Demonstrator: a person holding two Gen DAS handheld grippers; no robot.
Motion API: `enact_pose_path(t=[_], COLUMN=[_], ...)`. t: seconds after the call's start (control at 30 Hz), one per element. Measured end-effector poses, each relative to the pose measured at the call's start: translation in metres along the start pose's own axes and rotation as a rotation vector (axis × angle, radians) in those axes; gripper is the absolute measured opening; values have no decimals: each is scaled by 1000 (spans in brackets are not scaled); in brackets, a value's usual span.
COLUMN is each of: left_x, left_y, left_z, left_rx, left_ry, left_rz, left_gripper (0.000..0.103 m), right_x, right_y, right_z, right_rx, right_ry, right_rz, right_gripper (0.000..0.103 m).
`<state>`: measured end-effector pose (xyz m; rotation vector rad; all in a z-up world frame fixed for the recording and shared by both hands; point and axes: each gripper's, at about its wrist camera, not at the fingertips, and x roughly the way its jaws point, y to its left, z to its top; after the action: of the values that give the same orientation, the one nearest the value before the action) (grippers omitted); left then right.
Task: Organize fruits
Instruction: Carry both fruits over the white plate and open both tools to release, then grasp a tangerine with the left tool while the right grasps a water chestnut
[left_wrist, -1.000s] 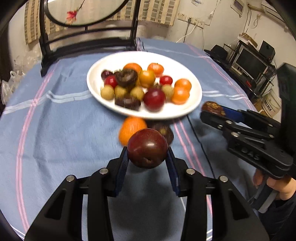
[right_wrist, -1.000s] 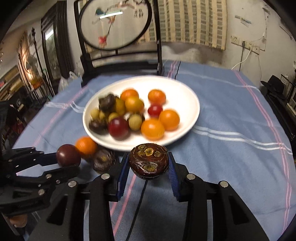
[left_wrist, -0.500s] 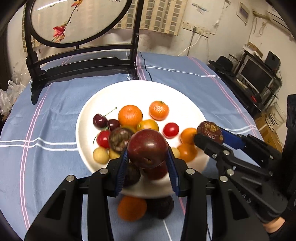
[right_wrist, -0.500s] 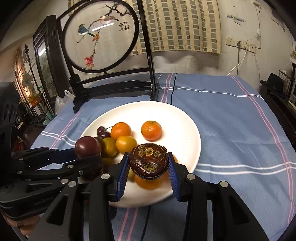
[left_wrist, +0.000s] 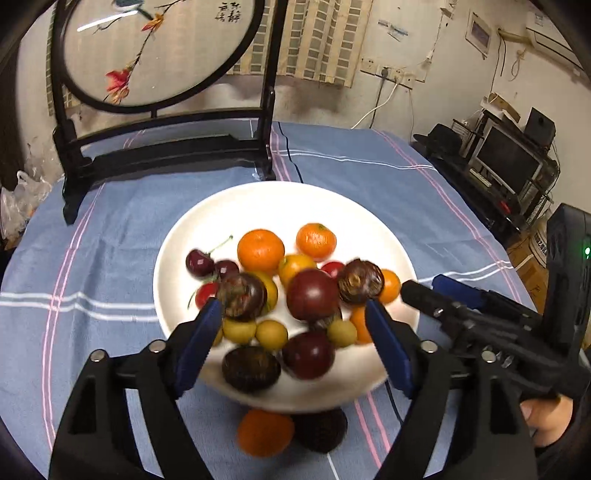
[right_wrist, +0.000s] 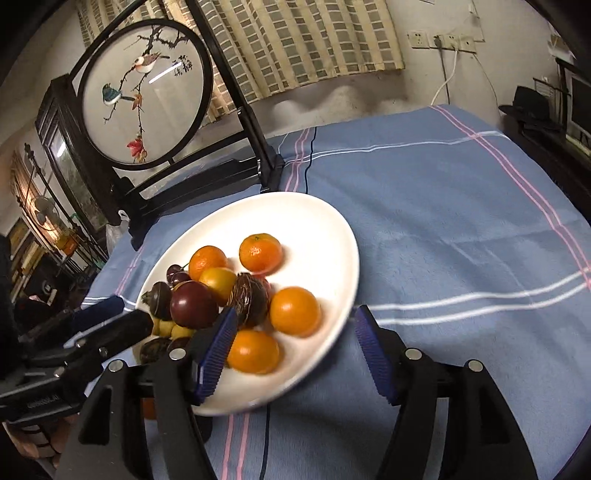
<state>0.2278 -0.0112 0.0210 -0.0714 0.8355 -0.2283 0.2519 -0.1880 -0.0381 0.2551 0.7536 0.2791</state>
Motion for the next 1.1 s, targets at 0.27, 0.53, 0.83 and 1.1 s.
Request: enact_pose_path(t=[0.27, 0.53, 0.83, 1.1], left_x=[-16, -28, -31, -33], left_y=[19, 47, 53, 65], left_z=[-35, -65, -81, -79], left_rx=[-36, -83, -51, -117], left_ry=[16, 21, 27, 34], left_rz=[14, 33, 89, 68], left_gripper=[83, 87, 88, 89], right_x=[-15, -19, 0, 21], right_y=[-1, 26, 85, 114], right_z=[-30, -60, -93, -99], right_rx=[-19, -141, -374, -452], right_ry=[55, 87, 188, 191], right_rz=[11, -7, -6, -44], right_gripper=[73, 74, 74, 71])
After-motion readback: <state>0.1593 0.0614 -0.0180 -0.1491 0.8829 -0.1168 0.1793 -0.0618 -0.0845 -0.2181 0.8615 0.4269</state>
